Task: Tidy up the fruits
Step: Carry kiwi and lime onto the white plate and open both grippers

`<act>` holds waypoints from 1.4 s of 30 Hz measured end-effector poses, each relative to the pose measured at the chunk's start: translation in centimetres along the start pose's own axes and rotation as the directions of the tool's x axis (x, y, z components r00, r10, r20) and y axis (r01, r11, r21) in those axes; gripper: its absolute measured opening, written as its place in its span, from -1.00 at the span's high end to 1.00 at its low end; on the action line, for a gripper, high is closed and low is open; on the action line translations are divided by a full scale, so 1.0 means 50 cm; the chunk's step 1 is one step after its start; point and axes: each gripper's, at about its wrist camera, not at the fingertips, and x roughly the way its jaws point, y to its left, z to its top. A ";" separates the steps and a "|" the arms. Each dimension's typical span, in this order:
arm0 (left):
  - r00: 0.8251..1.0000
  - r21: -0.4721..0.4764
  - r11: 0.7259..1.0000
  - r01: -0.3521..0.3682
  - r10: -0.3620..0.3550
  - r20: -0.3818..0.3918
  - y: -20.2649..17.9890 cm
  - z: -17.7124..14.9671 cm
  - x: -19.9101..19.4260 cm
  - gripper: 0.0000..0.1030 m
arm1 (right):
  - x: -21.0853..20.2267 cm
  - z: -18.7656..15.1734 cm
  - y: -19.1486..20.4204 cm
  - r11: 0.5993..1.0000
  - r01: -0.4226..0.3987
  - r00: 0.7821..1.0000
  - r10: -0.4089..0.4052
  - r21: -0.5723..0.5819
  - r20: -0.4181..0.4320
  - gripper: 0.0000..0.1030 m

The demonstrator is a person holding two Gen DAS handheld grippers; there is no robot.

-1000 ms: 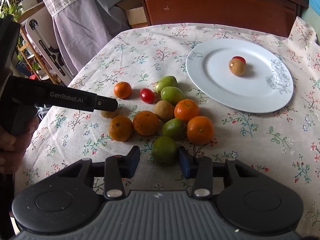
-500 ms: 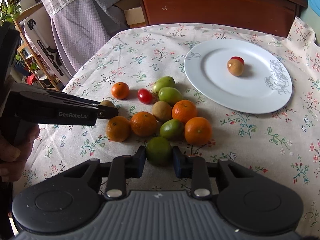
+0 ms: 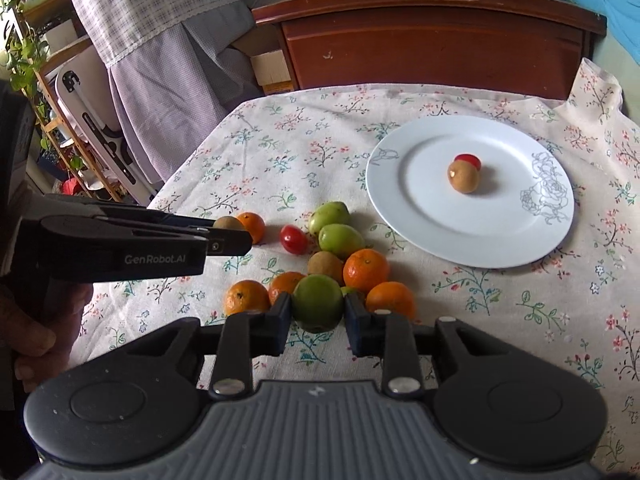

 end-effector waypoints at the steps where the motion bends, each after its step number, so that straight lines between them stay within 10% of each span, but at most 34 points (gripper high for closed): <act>1: 1.000 0.002 1.000 0.003 -0.003 0.007 -0.004 0.004 0.000 0.50 | -0.003 0.006 -0.003 1.000 0.007 1.000 -0.007 0.005 0.009 0.45; 20: 0.984 -0.002 0.997 0.081 -0.080 0.160 -0.055 0.100 -0.017 0.50 | -0.073 0.106 -0.096 0.978 0.122 0.974 -0.151 0.171 0.170 0.45; 42: 0.989 0.075 0.989 0.129 -0.134 0.062 -0.110 0.146 0.124 0.50 | 0.022 0.104 -0.201 0.902 0.195 0.975 -0.223 0.385 0.027 0.45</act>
